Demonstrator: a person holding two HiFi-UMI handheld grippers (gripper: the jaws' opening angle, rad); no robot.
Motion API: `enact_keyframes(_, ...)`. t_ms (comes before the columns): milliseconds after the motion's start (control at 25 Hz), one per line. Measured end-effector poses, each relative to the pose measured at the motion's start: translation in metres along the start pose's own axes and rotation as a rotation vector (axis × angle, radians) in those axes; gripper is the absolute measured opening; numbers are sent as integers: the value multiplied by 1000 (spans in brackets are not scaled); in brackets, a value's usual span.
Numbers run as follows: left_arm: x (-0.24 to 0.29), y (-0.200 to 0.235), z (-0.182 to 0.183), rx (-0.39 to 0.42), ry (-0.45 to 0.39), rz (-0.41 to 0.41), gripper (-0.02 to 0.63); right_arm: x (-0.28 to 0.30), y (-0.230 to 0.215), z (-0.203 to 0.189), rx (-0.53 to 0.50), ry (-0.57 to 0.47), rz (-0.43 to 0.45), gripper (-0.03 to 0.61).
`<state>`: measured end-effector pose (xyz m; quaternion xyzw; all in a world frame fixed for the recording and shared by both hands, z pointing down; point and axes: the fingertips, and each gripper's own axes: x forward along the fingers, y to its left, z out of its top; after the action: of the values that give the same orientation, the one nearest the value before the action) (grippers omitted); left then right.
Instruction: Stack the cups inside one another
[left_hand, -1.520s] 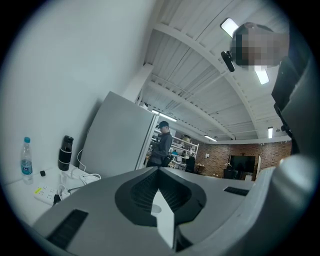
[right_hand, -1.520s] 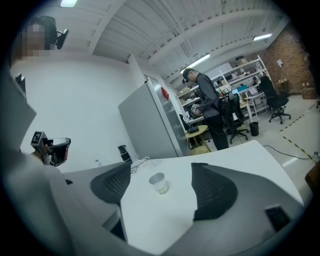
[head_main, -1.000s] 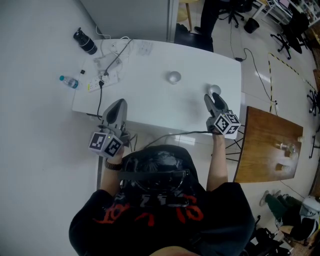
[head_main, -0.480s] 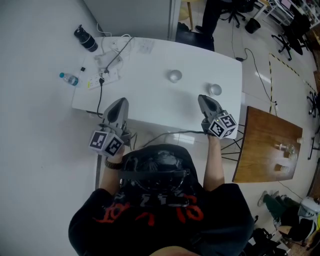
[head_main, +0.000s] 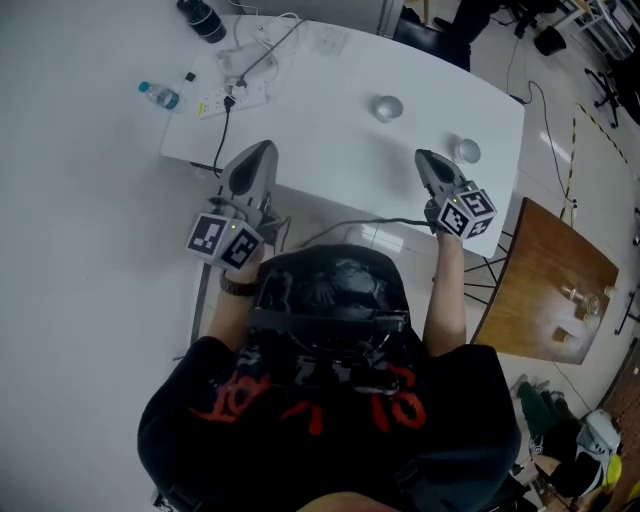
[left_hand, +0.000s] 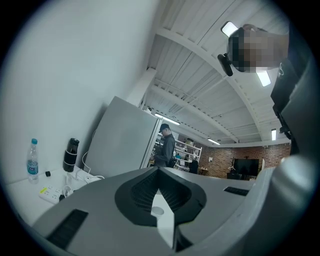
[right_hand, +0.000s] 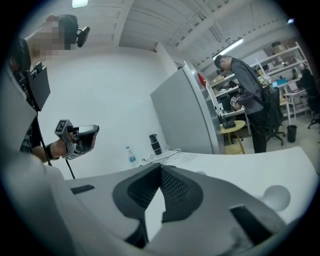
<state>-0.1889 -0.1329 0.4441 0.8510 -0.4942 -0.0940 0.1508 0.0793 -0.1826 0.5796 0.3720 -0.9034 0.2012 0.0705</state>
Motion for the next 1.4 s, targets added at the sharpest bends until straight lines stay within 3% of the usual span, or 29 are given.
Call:
enact_keyframes(360,-11,11,0,-6,-5,54,0,26,-26,-13,12,47,-135,3)
enact_keyframes(640,-26,24,0,-9,-12,115,0,48,-41,-35,-4,126,-175,5)
enact_keyframes(1000,-35,35,2,-8,-19,179,0,68,-67,-49,-104,185,-312,6)
enact_keyframes(1160,-37,37,4,0,-22,197,0,78,-74,-52,-55,166,-295,12)
enact_keyframes(1200,-37,38,4,2,-23,202,0,82,-77,-55,-25,166,-282,45)
enact_keyframes(1280,-39,40,5,5,-25,212,0,91,-83,-63,32,176,-261,210)
enact_keyframes(1400,-43,41,5,7,-25,225,0,97,-94,-71,54,186,-285,382)
